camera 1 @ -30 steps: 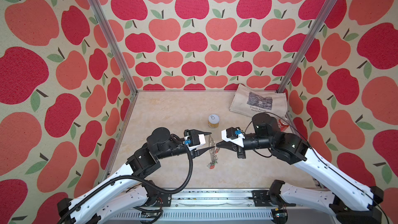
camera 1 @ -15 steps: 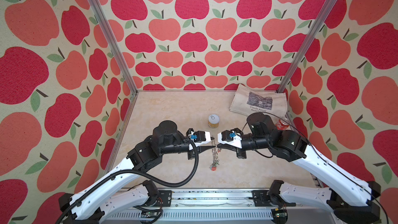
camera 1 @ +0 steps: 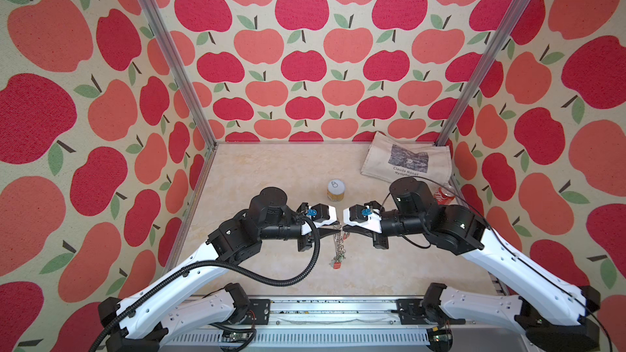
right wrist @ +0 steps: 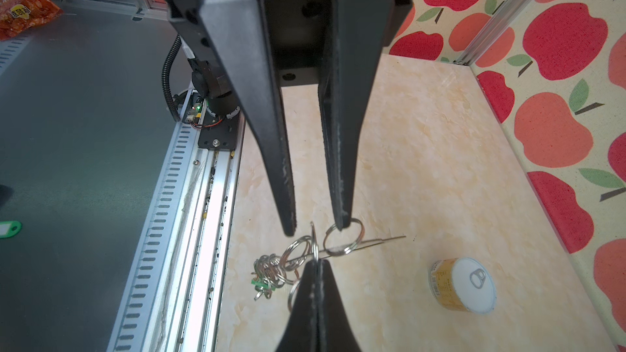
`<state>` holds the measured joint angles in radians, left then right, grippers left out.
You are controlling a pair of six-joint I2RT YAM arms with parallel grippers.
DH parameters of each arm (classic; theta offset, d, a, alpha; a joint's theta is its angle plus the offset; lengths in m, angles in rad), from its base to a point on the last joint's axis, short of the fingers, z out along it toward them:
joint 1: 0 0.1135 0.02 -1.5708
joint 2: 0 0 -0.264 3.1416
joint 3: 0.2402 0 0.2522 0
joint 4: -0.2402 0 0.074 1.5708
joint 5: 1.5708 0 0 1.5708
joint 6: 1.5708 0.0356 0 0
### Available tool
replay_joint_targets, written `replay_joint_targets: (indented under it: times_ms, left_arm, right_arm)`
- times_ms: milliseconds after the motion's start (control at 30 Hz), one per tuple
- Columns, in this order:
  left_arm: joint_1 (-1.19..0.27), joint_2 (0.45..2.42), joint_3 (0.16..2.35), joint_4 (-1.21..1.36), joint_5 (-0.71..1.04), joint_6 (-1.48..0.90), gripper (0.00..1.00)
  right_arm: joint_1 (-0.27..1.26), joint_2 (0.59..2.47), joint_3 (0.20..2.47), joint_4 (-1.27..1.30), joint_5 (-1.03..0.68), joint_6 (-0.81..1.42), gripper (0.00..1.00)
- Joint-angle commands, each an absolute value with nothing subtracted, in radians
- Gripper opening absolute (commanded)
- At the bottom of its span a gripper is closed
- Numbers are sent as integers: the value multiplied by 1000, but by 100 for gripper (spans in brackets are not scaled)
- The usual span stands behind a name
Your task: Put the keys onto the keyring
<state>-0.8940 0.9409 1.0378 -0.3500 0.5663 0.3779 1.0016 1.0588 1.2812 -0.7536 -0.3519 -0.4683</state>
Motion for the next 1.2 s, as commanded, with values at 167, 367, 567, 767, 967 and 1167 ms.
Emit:
replay_joint_targets:
  times_ms: [167,367,567,767,967,1167]
  left_arm:
    - [-886,961,1051,-336,604,342,19]
    - [-885,969,1051,-336,616,334,17]
    - [-885,979,1053,-337,618,334,14]
    - [-885,986,1053,-336,614,336,11]
    - [-885,989,1052,-323,612,336,2]
    - [-885,960,1024,-276,618,335,0]
  right_arm:
    - [1009,1039,1304,-727,-355,-474,0]
    - [1009,1035,1302,-719,-356,-472,0]
    - [1009,1032,1299,-713,-360,-468,0]
    - [1009,1026,1296,-707,-364,-465,0]
    - [1008,1025,1290,-701,-376,-460,0]
    - [1009,1027,1282,-700,-375,-454,0]
